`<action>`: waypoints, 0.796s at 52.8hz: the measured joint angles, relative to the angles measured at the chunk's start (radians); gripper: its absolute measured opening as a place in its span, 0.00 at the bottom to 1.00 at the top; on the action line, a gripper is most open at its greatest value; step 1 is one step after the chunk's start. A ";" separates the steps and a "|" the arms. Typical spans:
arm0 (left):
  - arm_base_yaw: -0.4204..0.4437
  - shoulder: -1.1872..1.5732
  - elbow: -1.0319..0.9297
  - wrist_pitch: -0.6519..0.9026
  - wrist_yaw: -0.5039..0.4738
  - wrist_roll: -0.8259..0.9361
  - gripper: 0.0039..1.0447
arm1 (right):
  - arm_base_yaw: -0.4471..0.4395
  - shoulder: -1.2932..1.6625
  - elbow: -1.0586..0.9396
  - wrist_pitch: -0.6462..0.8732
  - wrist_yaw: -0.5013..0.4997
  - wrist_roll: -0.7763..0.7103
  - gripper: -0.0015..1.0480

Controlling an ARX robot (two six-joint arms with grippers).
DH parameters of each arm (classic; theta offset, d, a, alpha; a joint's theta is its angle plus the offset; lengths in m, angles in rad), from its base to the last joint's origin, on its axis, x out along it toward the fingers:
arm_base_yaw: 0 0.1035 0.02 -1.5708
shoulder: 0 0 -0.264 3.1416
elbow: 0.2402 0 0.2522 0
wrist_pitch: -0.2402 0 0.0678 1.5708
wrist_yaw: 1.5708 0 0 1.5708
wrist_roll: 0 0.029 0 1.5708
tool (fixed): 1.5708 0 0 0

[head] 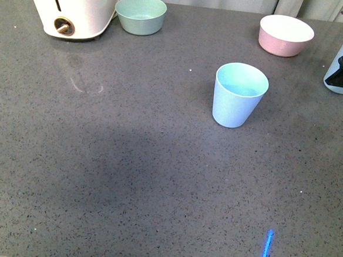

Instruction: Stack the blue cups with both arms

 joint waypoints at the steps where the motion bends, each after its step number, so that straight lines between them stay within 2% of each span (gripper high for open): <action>1: 0.000 0.000 0.000 0.000 0.000 0.000 0.92 | 0.000 0.001 0.001 0.000 0.000 0.000 0.74; 10: 0.000 0.000 0.000 0.000 0.000 0.000 0.92 | -0.011 0.002 0.002 -0.008 -0.020 0.012 0.43; 19: 0.000 0.000 0.000 0.000 0.000 0.000 0.92 | -0.027 0.002 0.003 -0.023 -0.043 0.018 0.22; 23: 0.000 0.000 0.000 0.000 0.000 0.000 0.92 | -0.045 -0.013 -0.007 -0.033 -0.064 0.014 0.07; 26: 0.000 0.000 0.000 0.000 0.000 0.000 0.92 | -0.055 -0.030 -0.018 -0.036 -0.075 0.002 0.01; 33: 0.000 0.000 0.000 0.000 0.000 0.000 0.92 | -0.077 -0.079 -0.050 -0.049 -0.111 -0.008 0.02; 42: 0.000 0.000 0.000 0.000 0.000 0.000 0.92 | -0.106 -0.247 -0.138 -0.127 -0.254 -0.045 0.02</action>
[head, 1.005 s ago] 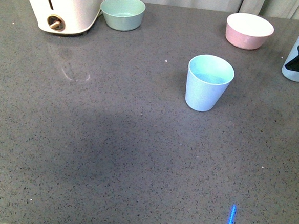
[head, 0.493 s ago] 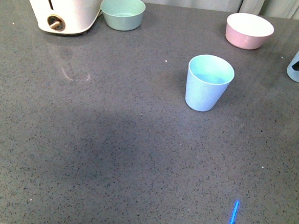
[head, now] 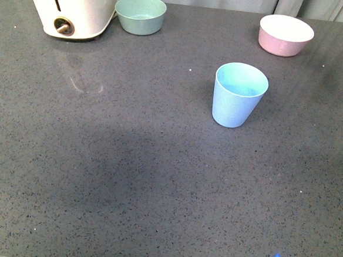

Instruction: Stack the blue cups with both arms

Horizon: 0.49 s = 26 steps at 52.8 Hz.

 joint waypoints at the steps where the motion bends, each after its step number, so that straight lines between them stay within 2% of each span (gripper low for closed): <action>1: 0.000 0.000 0.000 0.000 0.000 0.000 0.92 | 0.000 -0.012 -0.006 -0.006 -0.010 -0.003 0.02; 6: 0.000 0.000 0.000 0.000 0.000 0.000 0.92 | 0.027 -0.151 -0.072 -0.053 -0.094 -0.020 0.02; 14: 0.000 0.000 0.000 0.000 0.000 0.000 0.92 | 0.150 -0.348 -0.185 -0.109 -0.158 -0.036 0.02; 19: 0.000 0.000 0.000 0.000 0.000 0.000 0.92 | 0.238 -0.404 -0.234 -0.114 -0.145 -0.038 0.02; 26: 0.000 0.000 0.000 0.000 0.000 0.000 0.92 | 0.346 -0.407 -0.275 -0.087 -0.057 -0.032 0.02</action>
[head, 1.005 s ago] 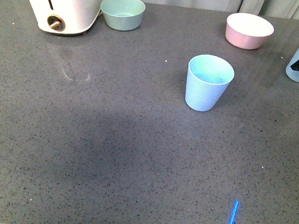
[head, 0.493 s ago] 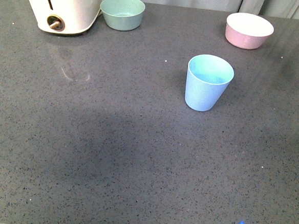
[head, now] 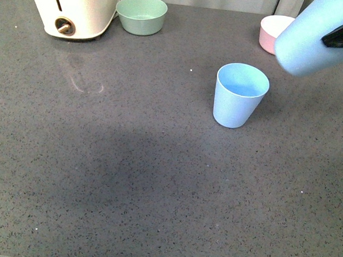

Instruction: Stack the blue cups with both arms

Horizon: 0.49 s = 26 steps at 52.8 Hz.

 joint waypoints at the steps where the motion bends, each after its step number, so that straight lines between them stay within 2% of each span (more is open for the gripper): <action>1: 0.000 0.000 0.000 0.000 0.000 0.000 0.92 | 0.016 0.002 -0.003 0.003 0.007 0.002 0.02; 7: 0.000 0.000 0.000 0.000 0.000 0.000 0.92 | 0.109 0.031 -0.002 0.031 0.064 0.023 0.02; 12: 0.000 0.000 0.000 0.000 0.000 0.000 0.92 | 0.154 0.087 0.029 0.047 0.117 0.037 0.02; 26: 0.000 0.000 0.000 0.000 0.000 0.000 0.92 | 0.178 0.195 0.103 0.052 0.177 0.062 0.02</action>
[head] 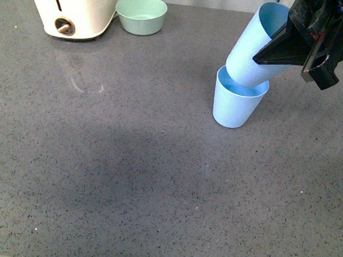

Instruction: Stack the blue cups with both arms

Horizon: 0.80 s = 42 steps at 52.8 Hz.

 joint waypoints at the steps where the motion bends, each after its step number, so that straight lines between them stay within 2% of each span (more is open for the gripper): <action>1: 0.000 0.000 0.000 0.000 0.000 0.000 0.92 | 0.000 0.005 0.005 0.000 0.001 0.003 0.02; 21: 0.000 0.000 0.000 0.000 0.000 0.000 0.92 | 0.001 0.089 0.030 0.018 0.037 0.026 0.02; 36: 0.000 0.000 0.000 0.000 0.000 0.000 0.92 | -0.003 0.095 0.052 0.028 0.036 0.054 0.36; 42: 0.000 0.000 0.000 0.000 0.000 0.000 0.92 | -0.019 0.085 0.066 0.041 0.030 0.078 0.57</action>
